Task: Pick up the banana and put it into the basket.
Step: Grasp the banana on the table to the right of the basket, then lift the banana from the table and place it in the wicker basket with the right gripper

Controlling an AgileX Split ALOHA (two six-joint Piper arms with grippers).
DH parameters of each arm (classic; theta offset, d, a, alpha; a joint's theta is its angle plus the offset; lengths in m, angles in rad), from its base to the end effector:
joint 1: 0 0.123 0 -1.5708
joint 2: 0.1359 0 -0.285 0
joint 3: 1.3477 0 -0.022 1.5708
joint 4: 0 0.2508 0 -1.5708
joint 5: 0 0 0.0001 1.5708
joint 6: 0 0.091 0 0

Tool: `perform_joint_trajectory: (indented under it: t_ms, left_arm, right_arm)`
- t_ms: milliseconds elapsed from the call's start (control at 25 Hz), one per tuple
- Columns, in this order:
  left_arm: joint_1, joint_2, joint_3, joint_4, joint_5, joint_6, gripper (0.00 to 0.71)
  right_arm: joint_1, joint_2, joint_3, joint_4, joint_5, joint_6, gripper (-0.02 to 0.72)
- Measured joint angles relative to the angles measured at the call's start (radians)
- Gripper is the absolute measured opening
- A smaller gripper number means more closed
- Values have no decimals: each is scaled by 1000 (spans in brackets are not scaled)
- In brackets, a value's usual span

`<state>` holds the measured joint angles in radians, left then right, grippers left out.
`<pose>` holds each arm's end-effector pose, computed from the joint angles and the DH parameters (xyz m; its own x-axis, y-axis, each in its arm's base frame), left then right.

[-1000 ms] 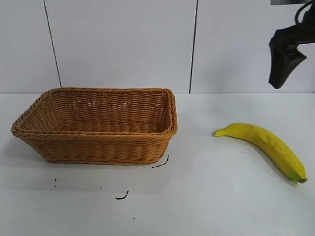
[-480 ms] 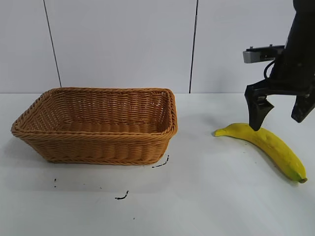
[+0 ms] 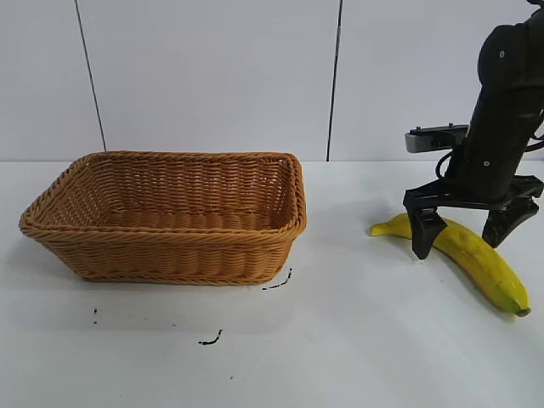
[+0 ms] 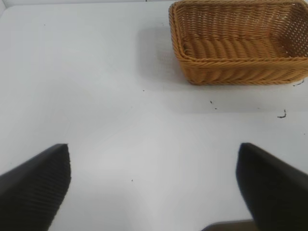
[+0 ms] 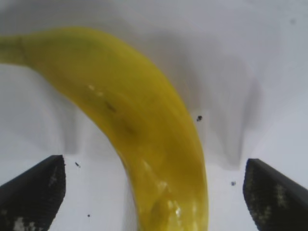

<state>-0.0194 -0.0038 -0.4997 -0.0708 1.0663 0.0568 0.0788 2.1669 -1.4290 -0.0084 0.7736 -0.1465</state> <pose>-0.0058 -0.0055 0.2769 -0.4551 0.0313 -0.8899 0.0847 0.9964 -0.0083 0.4153 0.0323 0.1105 -0.9629 -0.2284 -0.1434 -0.2268 0.9735 -0.0279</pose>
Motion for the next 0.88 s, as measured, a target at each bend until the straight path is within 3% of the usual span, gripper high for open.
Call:
perform_joint_trajectory:
  t_ms: [120,240,400,880]
  left_arm:
    - [0,0,0,0,1,0,693]
    - [0,0,0,0,1,0,693]
    - [0,0,0,0,1,0,693]
    - [0,0,0,0,0,0,693]
  right_arm:
    - [0,4,0,1,-6,15,685]
    - [0,8,0,2,2,25,599]
    - [0,9,0,8,25,32,277]
    - [0,-173,-8,-1,120,14,291]
